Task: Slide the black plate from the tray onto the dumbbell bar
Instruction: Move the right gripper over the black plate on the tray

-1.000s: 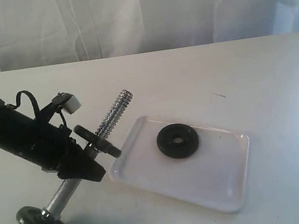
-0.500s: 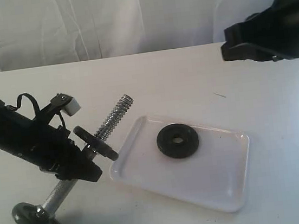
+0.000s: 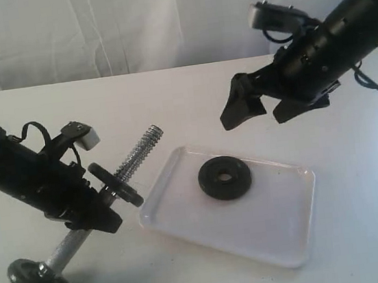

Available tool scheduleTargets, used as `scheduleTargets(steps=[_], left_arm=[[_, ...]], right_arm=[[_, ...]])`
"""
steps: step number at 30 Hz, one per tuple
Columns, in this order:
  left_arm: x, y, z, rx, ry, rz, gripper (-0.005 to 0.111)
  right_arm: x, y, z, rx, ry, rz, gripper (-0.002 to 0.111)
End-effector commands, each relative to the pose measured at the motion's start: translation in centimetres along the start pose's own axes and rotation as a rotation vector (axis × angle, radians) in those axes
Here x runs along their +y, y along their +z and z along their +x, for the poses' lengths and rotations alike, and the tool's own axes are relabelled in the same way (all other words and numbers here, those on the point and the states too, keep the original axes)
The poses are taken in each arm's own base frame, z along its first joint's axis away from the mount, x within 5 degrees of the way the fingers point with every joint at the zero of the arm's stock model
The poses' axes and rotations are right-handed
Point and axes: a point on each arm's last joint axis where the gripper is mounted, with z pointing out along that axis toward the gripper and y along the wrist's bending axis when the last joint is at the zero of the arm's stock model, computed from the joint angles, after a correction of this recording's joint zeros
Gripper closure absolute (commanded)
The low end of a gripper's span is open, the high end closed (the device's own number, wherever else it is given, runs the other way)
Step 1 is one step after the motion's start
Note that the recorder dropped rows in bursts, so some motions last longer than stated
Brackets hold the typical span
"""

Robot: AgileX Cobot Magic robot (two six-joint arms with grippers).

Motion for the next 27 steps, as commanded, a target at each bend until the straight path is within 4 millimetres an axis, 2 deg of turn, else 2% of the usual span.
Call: scheduleTargets(steps=[1, 10, 13, 14, 20, 22, 27], left_arm=[[-1.1, -1.6, -1.0, -0.037, -0.018, 0.005, 0.107], [-1.2, -1.6, -0.9, -0.029, -0.041, 0.018, 0.107], [-1.1, -1.6, -0.9, -0.032, -0.041, 0.008, 0.107], [-1.0, -1.6, -0.9, -0.034, -0.041, 0.005, 0.107], [-0.9, -1.6, -1.0, -0.039, -0.041, -0.009, 0.107], [-0.9, -1.6, -1.0, -0.040, -0.041, -0.011, 0.107], [-0.9, -1.6, -1.0, -0.040, -0.043, -0.010, 0.107]], right_arm=[[0.0, 2.4, -0.6, 0.018, -0.040, 0.055, 0.012], [0.7, 3.0, -1.0, -0.024, 0.040, -0.002, 0.011], [0.6, 3.2, -1.1, -0.025, 0.046, -0.003, 0.003], [0.5, 3.3, -1.0, -0.023, 0.047, -0.003, 0.003], [0.7, 4.4, -0.6, 0.038, 0.056, -0.033, 0.003], [0.6, 5.4, -0.8, 0.060, 0.079, -0.039, 0.003], [2.1, 7.0, -2.3, 0.117, -0.072, 0.020, 0.003]])
